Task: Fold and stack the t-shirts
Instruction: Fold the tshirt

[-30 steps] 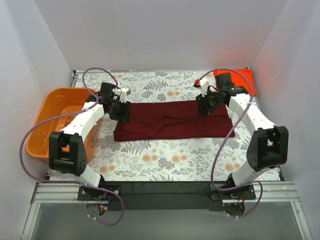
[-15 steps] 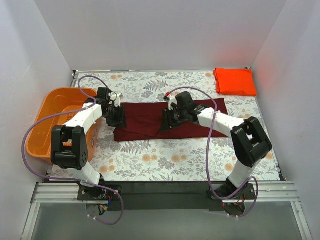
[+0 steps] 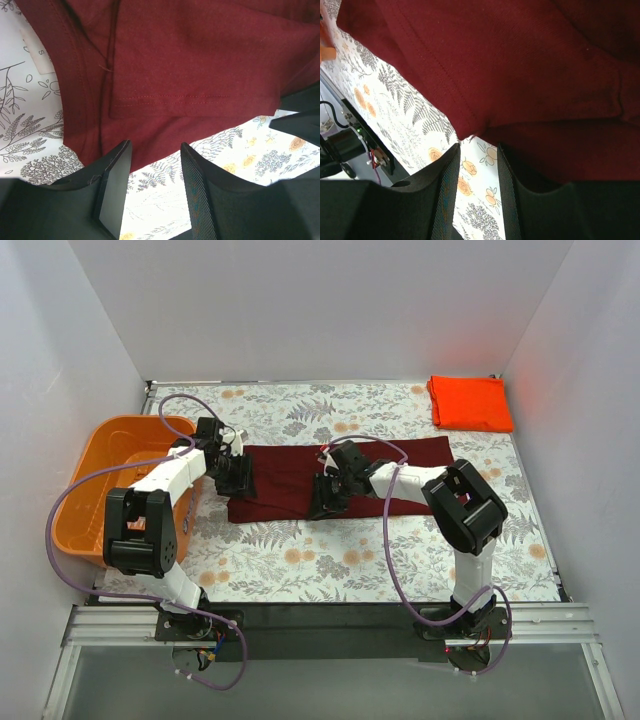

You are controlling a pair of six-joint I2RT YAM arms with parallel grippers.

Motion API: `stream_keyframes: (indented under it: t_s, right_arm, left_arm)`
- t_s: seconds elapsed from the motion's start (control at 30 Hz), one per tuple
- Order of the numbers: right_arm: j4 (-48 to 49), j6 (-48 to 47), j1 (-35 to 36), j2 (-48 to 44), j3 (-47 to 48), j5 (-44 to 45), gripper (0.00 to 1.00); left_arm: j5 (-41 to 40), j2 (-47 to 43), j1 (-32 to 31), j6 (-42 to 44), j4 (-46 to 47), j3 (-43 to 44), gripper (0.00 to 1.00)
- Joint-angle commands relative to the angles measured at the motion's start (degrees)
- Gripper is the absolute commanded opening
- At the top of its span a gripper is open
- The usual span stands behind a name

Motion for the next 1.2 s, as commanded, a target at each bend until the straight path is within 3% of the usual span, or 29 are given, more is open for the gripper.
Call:
stream_keyframes:
  t_s: [0.0, 0.53, 0.77, 0.93, 1.17]
  right_arm:
    - [2.07, 1.93, 0.45, 0.88, 2.75, -0.78, 0.42]
    - [3.3, 4.3, 0.36, 4.48, 5.39, -1.22, 0.46]
    - [3.21, 4.39, 0.45, 5.45, 5.13, -1.14, 0.3]
    - [3.21, 4.3, 0.36, 5.36, 4.69, -0.87, 0.01]
    - [3.3, 4.04, 0.1, 5.54, 4.52, -1.4, 0.01]
  left_arm:
    - [1.61, -0.32, 0.0, 0.08, 1.24, -0.44, 0.43]
    - [1.44, -1.29, 0.0, 0.08, 1.51, -0.62, 0.44]
    - [-0.32, -0.42, 0.0, 0.34, 0.98, -1.06, 0.44]
    - [-1.55, 1.78, 0.0, -0.01, 0.63, -0.27, 0.43]
    - [-2.51, 3.8, 0.0, -0.27, 1.77, -0.62, 0.43]
